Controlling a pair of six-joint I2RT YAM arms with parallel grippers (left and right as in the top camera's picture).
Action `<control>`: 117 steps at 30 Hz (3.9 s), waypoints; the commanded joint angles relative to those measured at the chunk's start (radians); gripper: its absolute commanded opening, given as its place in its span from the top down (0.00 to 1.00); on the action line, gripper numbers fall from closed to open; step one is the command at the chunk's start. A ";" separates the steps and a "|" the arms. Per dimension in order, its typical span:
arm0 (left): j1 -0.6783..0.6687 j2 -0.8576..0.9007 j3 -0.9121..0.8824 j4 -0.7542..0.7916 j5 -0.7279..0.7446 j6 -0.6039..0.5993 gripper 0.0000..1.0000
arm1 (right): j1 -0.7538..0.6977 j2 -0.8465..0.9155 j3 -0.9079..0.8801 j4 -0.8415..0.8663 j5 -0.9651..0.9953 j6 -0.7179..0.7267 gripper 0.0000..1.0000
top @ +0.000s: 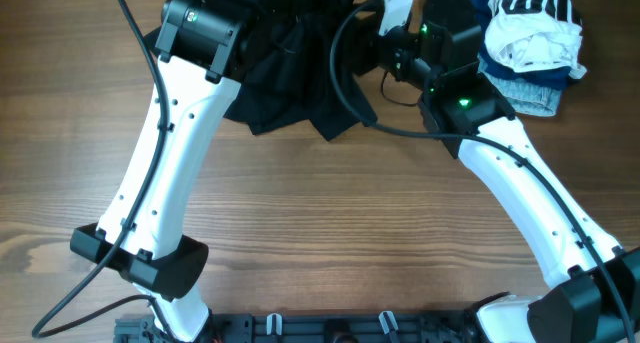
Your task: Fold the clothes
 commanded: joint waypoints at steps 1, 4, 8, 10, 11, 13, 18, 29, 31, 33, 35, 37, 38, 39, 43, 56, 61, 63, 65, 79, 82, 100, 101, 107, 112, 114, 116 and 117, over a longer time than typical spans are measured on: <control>-0.005 -0.044 0.017 0.000 -0.013 -0.014 0.96 | 0.002 -0.017 0.019 0.006 0.152 0.086 0.83; -0.005 -0.044 0.017 -0.017 -0.033 -0.012 0.96 | -0.009 -0.020 0.019 0.002 0.173 0.083 0.96; 0.001 -0.044 0.017 -0.082 -0.188 -0.001 0.91 | -0.076 -0.084 0.021 -0.110 0.074 0.025 0.96; 0.012 -0.044 0.017 -0.106 -0.230 0.076 0.83 | -0.130 -0.146 0.021 -0.218 -0.025 -0.005 0.96; 0.020 -0.044 0.017 -0.114 -0.230 0.125 0.77 | -0.153 -0.179 0.021 -0.288 -0.059 -0.022 0.96; 0.036 -0.044 0.017 -0.134 -0.242 0.154 0.72 | -0.183 -0.232 0.021 -0.423 -0.079 -0.034 0.96; 0.093 -0.031 0.016 -0.199 -0.271 0.210 0.60 | -0.195 -0.282 0.018 -0.810 -0.087 -0.137 0.96; 0.198 0.245 0.016 -0.245 -0.283 0.314 0.48 | -0.195 -0.162 -0.018 -0.983 -0.067 -0.231 0.96; 0.234 0.312 0.016 -0.218 -0.282 0.314 0.46 | -0.195 -0.143 -0.018 -0.964 -0.063 -0.231 0.95; 0.277 0.382 0.016 -0.189 -0.282 0.312 0.44 | -0.195 -0.116 -0.018 -0.952 -0.062 -0.231 0.95; 0.304 0.423 0.016 -0.165 -0.282 0.310 0.41 | -0.195 -0.095 -0.018 -0.950 -0.051 -0.230 0.95; 0.333 0.468 0.016 -0.129 -0.282 0.310 0.38 | -0.195 -0.067 -0.018 -0.952 -0.044 -0.231 0.95; 0.344 0.492 0.016 -0.106 -0.282 0.310 0.37 | -0.194 -0.057 -0.018 -0.952 -0.044 -0.232 0.95; 0.350 0.512 0.016 -0.083 -0.282 0.310 0.37 | -0.194 -0.049 -0.018 -0.951 -0.044 -0.232 0.95; 0.358 0.605 0.016 -0.004 -0.298 0.311 0.36 | -0.194 -0.042 -0.018 -0.949 -0.043 -0.231 0.95; 0.382 0.765 0.016 0.062 -0.322 0.310 0.22 | -0.194 -0.042 -0.018 -0.936 -0.035 -0.230 0.88; 0.381 0.809 0.014 0.069 -0.280 0.309 0.37 | -0.194 -0.042 -0.018 -0.925 -0.035 -0.230 0.83; 0.381 0.822 0.014 0.064 -0.261 0.309 0.80 | -0.195 -0.042 -0.018 -0.918 -0.035 -0.228 0.79; 0.381 0.828 0.014 0.056 -0.246 0.309 0.96 | -0.195 -0.042 -0.018 -0.908 -0.035 -0.227 0.73; 0.472 0.380 0.014 -0.225 -0.308 0.286 0.96 | -0.194 -0.042 -0.014 -0.911 -0.151 -0.250 0.49; 0.460 0.194 0.014 -0.256 -0.304 0.279 0.96 | -0.194 -0.042 -0.014 -0.969 -0.154 -0.220 0.47; 0.356 -0.071 0.014 -0.311 -0.304 0.249 0.96 | -0.011 0.111 -0.174 -0.880 0.115 -0.148 0.39; 0.356 -0.071 0.014 -0.316 -0.304 0.249 0.96 | -0.011 0.134 -0.178 -0.868 0.132 -0.148 0.38; 0.356 -0.071 0.014 -0.331 -0.304 0.249 0.96 | -0.010 0.298 -0.179 -0.676 0.161 -0.153 0.25; 0.356 -0.071 0.014 -0.343 -0.305 0.249 0.96 | -0.011 0.321 -0.171 -0.615 0.135 -0.152 0.88; 0.356 -0.076 0.014 -0.347 -0.304 0.249 0.96 | -0.029 0.297 -0.118 -0.672 0.119 -0.152 0.96; 0.356 -0.095 0.014 -0.351 -0.304 0.248 0.96 | -0.061 0.270 -0.018 -0.774 0.077 -0.186 0.96; 0.356 -0.116 0.014 -0.353 -0.305 0.245 0.96 | -0.082 0.263 0.053 -0.839 0.051 -0.219 0.96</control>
